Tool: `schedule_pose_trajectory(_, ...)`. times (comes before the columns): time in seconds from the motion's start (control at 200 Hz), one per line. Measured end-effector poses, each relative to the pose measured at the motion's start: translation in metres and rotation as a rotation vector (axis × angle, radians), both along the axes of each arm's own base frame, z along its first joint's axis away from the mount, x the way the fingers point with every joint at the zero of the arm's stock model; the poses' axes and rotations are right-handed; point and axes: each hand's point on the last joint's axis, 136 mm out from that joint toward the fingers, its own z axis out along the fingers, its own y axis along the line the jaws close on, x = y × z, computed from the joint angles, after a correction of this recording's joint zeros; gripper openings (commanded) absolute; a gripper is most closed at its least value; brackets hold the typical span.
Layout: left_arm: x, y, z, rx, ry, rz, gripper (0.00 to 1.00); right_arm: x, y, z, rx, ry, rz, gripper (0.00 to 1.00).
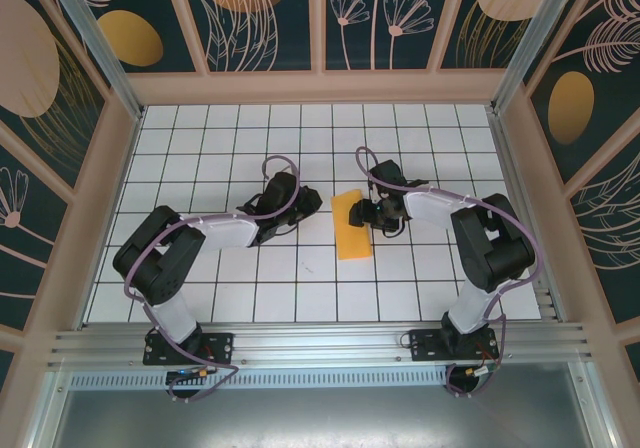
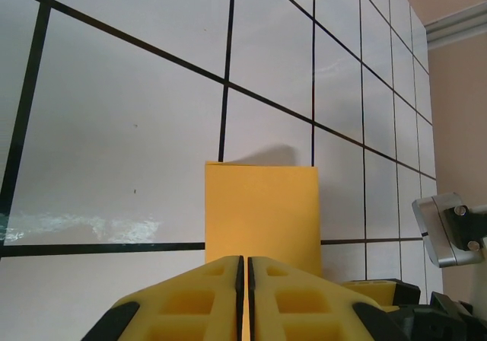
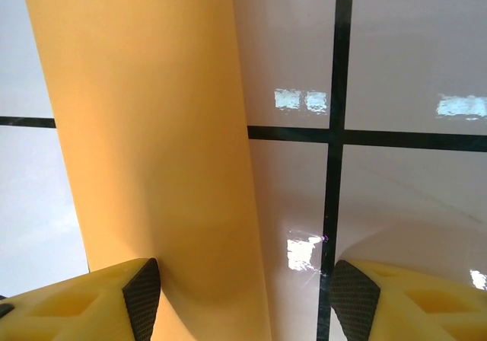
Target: Fold a paper plane with a square sheet of paper (pick it up from the middle)
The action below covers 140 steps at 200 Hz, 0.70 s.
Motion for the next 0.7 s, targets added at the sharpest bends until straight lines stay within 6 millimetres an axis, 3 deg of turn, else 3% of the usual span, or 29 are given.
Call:
schedule_pose_trajectory(0.305,-0.004,-0.014,-0.003,-0.039,0.023,-0.064,0.07,0.001,-0.001,-0.002,-0.014,0.01,-0.002,0.66)
schedule_pose_trajectory(0.701,-0.01,-0.035,-0.017,-0.062,0.076,-0.131,0.07,0.002,-0.002,-0.002,-0.01,0.016,-0.031,0.66)
